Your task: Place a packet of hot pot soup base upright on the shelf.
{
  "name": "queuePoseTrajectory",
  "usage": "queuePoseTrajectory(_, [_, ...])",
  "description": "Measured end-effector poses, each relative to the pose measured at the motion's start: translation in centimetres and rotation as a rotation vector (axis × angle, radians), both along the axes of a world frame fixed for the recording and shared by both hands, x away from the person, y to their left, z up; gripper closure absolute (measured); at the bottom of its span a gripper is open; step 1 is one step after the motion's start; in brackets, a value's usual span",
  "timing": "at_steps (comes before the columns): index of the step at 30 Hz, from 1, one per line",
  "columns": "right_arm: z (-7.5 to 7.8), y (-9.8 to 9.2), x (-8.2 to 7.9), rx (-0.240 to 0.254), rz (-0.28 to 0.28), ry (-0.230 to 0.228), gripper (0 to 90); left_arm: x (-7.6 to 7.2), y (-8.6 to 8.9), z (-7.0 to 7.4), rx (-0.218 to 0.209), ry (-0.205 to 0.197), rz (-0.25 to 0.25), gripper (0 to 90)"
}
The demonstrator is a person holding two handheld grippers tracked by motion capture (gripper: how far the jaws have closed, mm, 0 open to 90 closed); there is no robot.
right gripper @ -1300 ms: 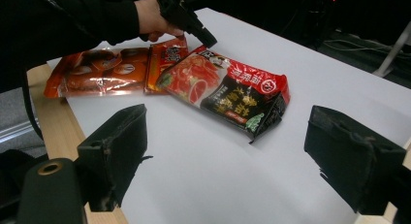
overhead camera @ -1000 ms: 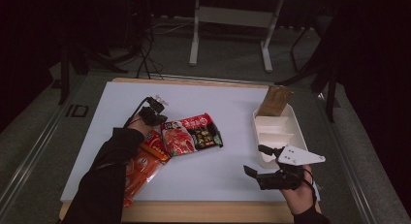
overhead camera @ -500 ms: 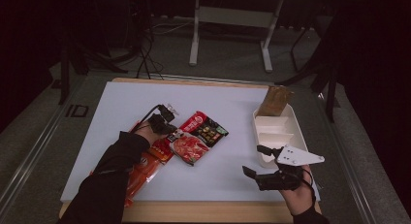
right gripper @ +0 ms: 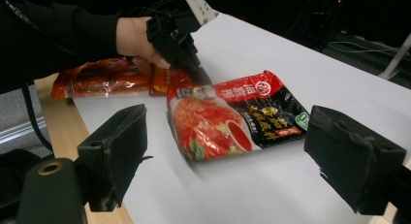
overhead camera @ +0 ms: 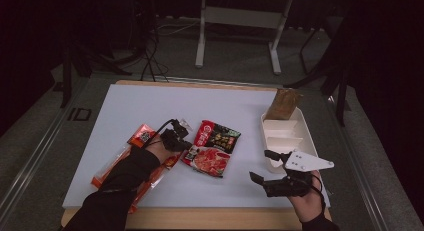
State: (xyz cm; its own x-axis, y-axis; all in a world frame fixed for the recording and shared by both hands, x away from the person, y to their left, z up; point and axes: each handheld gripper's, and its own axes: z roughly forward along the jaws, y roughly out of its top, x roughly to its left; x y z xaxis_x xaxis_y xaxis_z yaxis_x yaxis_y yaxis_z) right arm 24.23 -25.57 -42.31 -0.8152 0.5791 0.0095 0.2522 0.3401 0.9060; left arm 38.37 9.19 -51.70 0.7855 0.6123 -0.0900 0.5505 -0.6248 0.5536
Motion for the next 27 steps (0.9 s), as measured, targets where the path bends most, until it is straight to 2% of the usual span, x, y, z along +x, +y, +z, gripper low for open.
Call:
queuePoseTrajectory(7, [0.1, 0.0, 0.0, 0.003, 0.001, -0.003, 15.3, -1.3, -0.6, -0.2, -0.018, 0.006, -0.019, 89.9])
queuePoseTrajectory(16, [0.0, 0.1, 0.1, -0.002, 0.002, 0.004, 15.3, -2.2, -1.9, 0.0, -0.008, 0.017, -0.041, 89.9])
queuePoseTrajectory(22, [0.0, 0.2, 0.0, -0.009, 0.004, 0.003, 17.2, -2.4, -2.9, 0.1, 0.001, 0.014, -0.053, 89.9])
queuePoseTrajectory(27, [0.1, 0.0, 0.1, 0.009, 0.015, -0.005, 17.4, -2.5, -3.6, 0.1, -0.003, 0.024, -0.067, 89.9])
